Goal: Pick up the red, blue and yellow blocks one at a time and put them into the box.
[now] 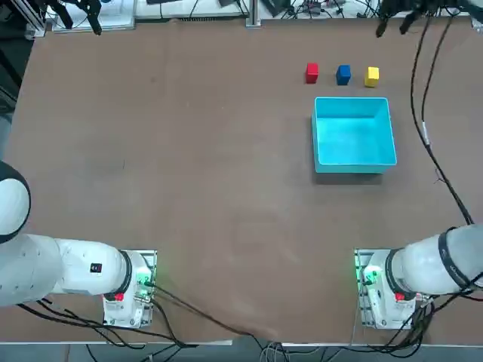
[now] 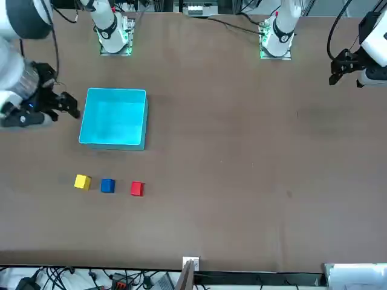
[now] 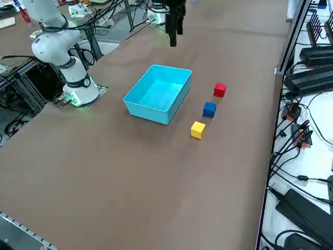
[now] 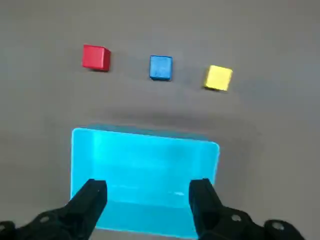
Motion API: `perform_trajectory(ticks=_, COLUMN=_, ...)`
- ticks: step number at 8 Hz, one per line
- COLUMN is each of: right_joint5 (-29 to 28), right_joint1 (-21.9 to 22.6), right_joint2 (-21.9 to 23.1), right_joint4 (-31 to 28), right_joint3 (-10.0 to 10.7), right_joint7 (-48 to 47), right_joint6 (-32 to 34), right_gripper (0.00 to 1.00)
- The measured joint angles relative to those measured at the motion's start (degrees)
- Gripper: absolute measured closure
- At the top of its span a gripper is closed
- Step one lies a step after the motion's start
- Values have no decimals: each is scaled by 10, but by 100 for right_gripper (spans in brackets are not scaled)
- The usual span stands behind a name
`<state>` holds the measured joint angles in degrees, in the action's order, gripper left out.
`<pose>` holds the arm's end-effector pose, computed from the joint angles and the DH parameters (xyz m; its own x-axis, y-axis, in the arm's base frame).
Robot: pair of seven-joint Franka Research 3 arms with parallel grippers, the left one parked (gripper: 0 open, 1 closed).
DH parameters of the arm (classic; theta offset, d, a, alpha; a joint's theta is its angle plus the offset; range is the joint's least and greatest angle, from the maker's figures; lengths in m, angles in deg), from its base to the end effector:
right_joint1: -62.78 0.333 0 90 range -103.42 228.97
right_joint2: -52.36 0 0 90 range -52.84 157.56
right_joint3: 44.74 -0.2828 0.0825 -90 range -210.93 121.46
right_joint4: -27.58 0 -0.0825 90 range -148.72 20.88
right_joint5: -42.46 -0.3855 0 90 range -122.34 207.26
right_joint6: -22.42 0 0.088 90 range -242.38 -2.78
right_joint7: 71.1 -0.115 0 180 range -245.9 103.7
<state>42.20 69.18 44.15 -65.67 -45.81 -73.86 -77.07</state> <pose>0.5952 0.0780 0.4874 0.9961 0.0812 -0.0347 0.0810 -0.9967 -0.0055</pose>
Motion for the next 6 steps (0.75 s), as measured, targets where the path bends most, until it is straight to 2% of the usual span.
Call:
perform_trajectory(ticks=3, right_joint5=0, right_joint1=49, right_joint2=-152, right_joint4=100, right_joint3=-1, right_joint7=-32, right_joint6=-51, right_gripper=0)
perform_trajectory(ticks=6, right_joint5=0, right_joint1=81, right_joint2=-251, right_joint4=146, right_joint3=-2, right_joint7=-41, right_joint6=-153, right_gripper=0)
